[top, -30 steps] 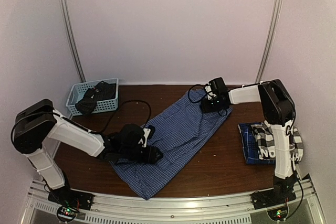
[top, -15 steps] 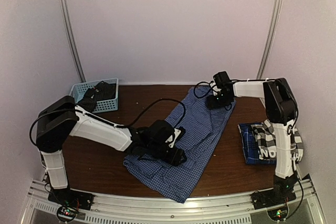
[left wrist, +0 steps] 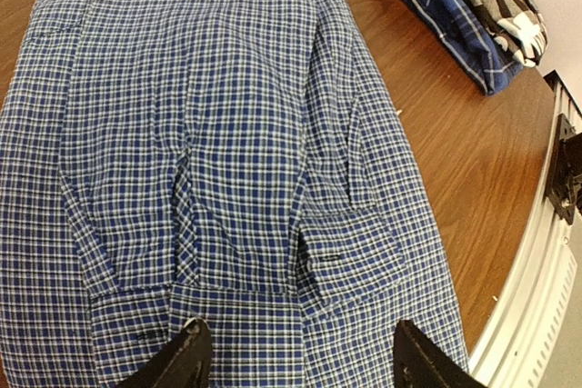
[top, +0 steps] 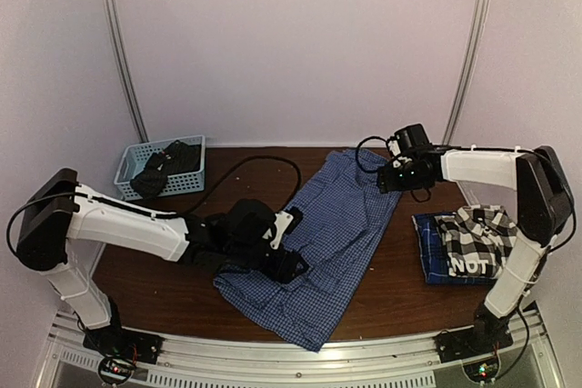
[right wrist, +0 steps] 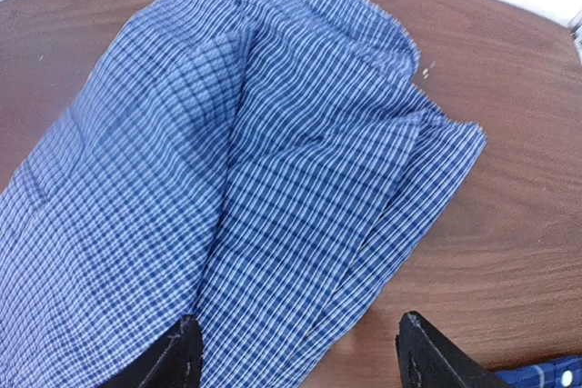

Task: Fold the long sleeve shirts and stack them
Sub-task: Rotate the rectangle-folded shirt at the center of the board.

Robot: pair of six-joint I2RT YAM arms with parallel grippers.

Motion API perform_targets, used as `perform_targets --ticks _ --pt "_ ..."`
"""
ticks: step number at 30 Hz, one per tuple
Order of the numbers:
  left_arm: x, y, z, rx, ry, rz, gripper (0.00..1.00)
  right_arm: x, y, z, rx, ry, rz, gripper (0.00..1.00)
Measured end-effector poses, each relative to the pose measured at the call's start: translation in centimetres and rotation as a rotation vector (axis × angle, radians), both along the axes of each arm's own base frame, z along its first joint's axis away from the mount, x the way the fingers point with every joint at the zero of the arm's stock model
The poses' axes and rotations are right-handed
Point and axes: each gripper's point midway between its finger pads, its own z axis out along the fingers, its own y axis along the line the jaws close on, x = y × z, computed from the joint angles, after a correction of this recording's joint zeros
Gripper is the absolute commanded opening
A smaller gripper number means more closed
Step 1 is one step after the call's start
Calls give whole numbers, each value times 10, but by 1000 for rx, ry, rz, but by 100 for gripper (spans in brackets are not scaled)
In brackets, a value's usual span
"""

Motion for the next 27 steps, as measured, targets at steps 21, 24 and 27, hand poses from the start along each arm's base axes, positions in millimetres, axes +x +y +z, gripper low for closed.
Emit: perform_targets --ticks 21,24,27 --pt "-1 48 -63 133 158 -32 61 -48 58 -89 201 194 116 70" --pt "-6 42 -63 96 176 -58 60 -33 56 -91 198 181 103 70" --pt "-9 35 -62 59 193 -82 60 -16 53 -91 193 164 96 70"
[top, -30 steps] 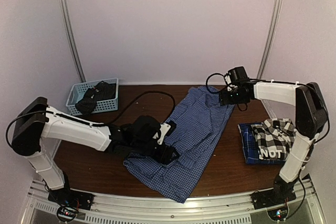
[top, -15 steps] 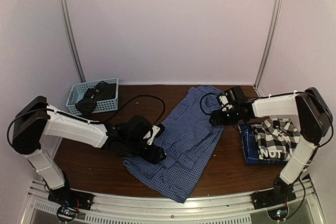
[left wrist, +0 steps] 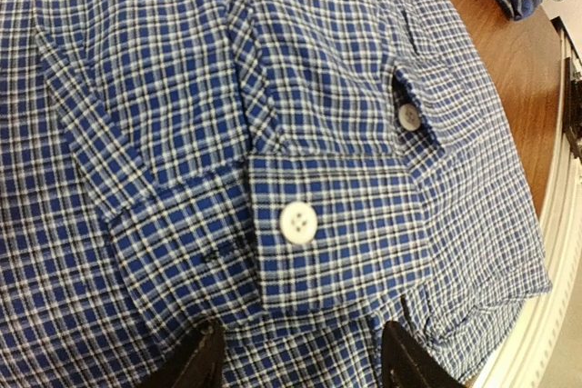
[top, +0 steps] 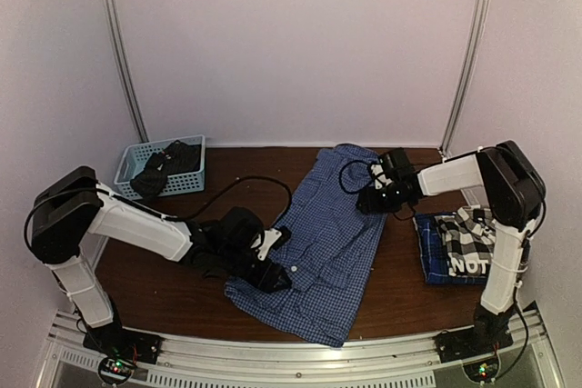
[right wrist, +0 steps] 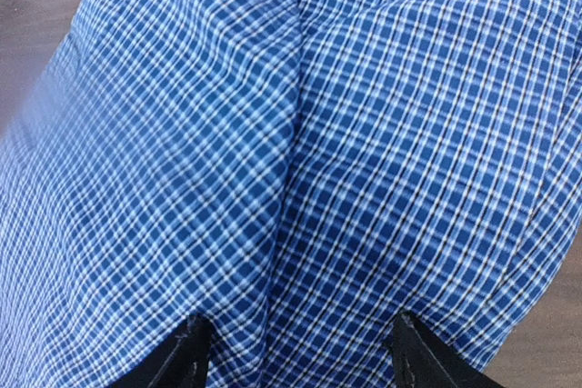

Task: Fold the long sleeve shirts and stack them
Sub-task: Rotate the rectangle-folded shirt at the center of the board.

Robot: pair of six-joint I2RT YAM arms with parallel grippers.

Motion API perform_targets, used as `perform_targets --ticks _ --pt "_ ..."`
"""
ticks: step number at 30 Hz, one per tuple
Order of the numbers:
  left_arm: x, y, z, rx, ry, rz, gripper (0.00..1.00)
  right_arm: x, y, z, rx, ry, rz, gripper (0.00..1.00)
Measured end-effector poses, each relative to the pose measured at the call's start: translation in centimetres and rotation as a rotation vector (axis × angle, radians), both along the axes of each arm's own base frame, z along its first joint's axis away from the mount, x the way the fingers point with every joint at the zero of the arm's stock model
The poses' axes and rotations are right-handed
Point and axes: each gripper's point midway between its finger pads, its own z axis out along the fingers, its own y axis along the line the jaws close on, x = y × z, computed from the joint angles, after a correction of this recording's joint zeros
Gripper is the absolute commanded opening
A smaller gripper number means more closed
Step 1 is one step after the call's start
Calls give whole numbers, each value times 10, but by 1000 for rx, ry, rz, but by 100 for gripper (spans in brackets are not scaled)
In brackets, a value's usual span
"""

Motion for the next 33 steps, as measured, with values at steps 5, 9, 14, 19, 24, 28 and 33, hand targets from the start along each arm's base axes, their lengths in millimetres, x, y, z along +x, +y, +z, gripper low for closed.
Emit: perform_targets --ticks 5,9,14,19,24,28,33 --pt "-3 -16 0 -45 10 -35 60 33 1 0 -23 -37 8 70" --pt "1 -36 1 -72 12 -59 61 61 6 0 -51 -76 27 70" --pt "8 -56 3 -78 -23 -92 64 81 4 1 -91 -93 39 71" --pt "8 -56 4 -39 -100 -113 69 78 -5 4 -133 -87 37 78" --pt "23 -43 33 -19 -225 -65 82 47 -25 28 -172 -107 14 87" --pt "40 -32 77 -39 -351 15 93 24 -38 78 -184 -205 -24 99" --pt "59 -5 127 -47 -490 158 98 -1 -47 128 -169 -326 -63 100"
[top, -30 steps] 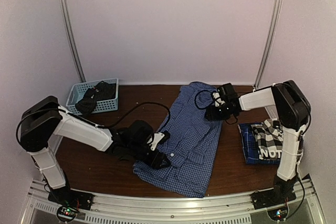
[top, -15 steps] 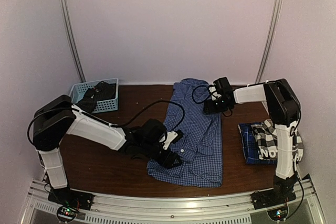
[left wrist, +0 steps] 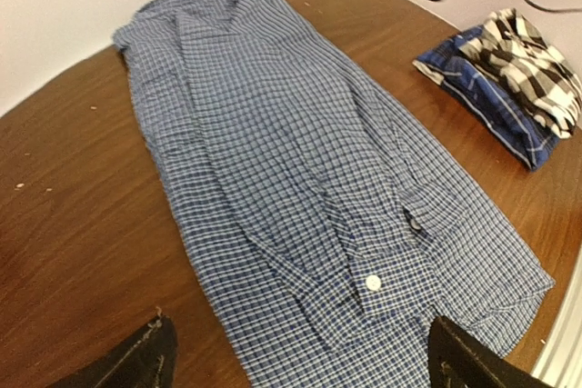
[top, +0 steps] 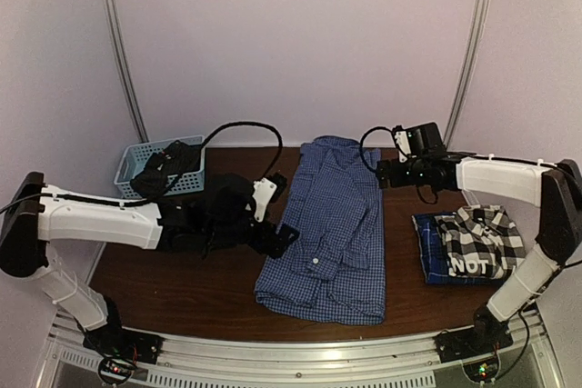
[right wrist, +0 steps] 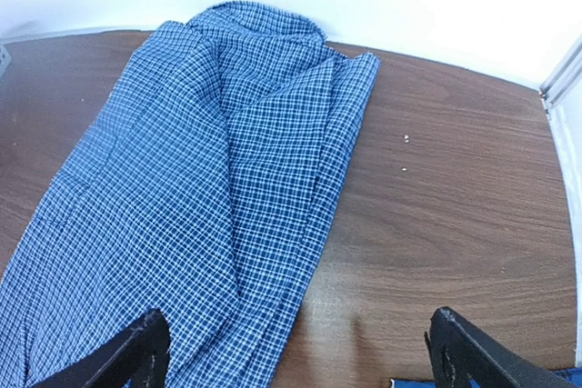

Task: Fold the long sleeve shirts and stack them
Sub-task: Rotate the rectangle-folded shirt at the center of the board, then move the rectangle-folded shirt to the center of the board.

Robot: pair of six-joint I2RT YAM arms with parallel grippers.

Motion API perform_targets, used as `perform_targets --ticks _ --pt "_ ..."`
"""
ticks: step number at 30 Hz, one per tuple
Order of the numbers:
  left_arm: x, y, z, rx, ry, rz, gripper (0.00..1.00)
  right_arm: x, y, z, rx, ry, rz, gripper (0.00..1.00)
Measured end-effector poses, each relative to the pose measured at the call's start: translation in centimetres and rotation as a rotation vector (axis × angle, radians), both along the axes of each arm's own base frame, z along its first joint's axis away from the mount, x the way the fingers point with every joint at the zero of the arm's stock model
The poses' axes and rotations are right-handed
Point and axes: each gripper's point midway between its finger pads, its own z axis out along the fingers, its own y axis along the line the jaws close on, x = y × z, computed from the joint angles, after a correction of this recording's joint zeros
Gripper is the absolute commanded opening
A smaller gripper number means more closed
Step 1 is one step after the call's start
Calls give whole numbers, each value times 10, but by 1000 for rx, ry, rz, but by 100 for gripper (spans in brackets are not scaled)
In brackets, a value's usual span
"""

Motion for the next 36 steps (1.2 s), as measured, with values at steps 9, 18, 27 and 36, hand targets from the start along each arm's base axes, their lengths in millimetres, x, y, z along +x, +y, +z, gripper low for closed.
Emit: perform_targets --ticks 9,18,27,36 --pt "6 60 46 -32 -141 183 98 -57 -3 69 113 -148 -6 100" --pt "-9 71 64 -15 -194 102 98 -127 25 53 267 -99 155 100" --pt "-38 51 12 107 -66 -126 98 -220 85 -21 228 135 371 100" --pt "-88 31 -61 275 87 -313 97 -286 103 -49 207 254 459 88"
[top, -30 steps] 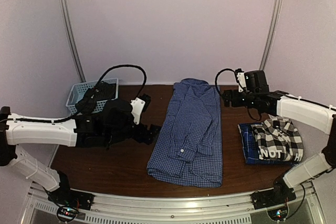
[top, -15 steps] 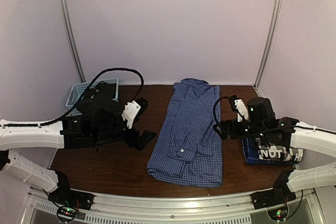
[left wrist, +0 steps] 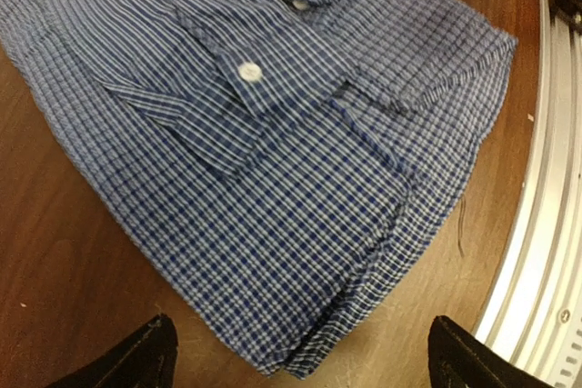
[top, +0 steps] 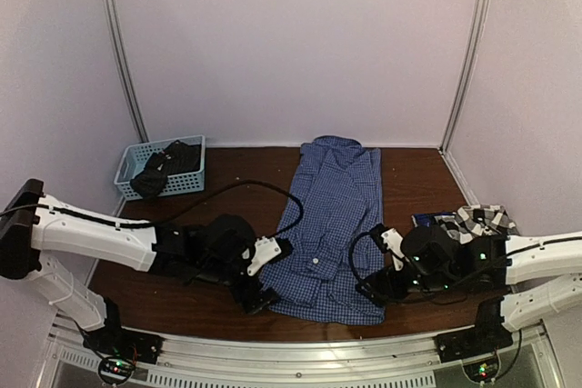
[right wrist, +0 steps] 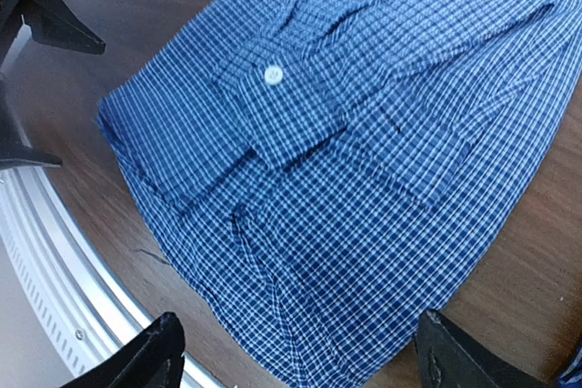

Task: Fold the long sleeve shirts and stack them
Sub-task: Move the rectangle-folded shirt to the center of the board.

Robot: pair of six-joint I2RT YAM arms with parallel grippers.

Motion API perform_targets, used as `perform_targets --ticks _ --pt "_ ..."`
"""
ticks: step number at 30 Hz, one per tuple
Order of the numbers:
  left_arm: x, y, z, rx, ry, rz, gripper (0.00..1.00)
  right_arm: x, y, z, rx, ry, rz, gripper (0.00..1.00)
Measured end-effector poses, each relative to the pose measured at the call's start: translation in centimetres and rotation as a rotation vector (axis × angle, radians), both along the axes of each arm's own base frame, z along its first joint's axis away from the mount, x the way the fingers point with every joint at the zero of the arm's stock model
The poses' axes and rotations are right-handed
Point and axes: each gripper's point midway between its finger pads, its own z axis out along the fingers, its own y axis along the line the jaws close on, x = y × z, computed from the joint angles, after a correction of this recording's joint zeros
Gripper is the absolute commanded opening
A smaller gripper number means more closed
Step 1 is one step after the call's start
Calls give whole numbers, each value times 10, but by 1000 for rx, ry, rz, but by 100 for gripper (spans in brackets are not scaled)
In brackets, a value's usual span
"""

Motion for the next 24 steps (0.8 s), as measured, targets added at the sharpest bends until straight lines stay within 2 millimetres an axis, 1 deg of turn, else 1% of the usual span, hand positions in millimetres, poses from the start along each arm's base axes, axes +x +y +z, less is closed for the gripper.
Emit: perform_targets --ticks 3,6,8,12,16,20,24 --pt "-16 -4 -27 68 37 -49 97 -13 0 -19 -100 29 14 89" --pt "-23 -4 -44 114 56 -73 97 -21 3 -38 -219 44 35 91" --pt "-23 -3 -48 126 57 -77 98 -23 4 -47 -284 47 46 94" --pt "-20 0 -51 146 41 -73 98 -24 6 -56 -361 49 57 95" --pt "-19 4 -62 188 38 -71 91 -25 4 -61 -401 48 74 94" --pt "-19 9 -77 235 47 -79 85 -26 3 -65 -423 48 93 89" --pt "-19 8 -78 243 38 -92 81 -29 4 -70 -442 60 120 83"
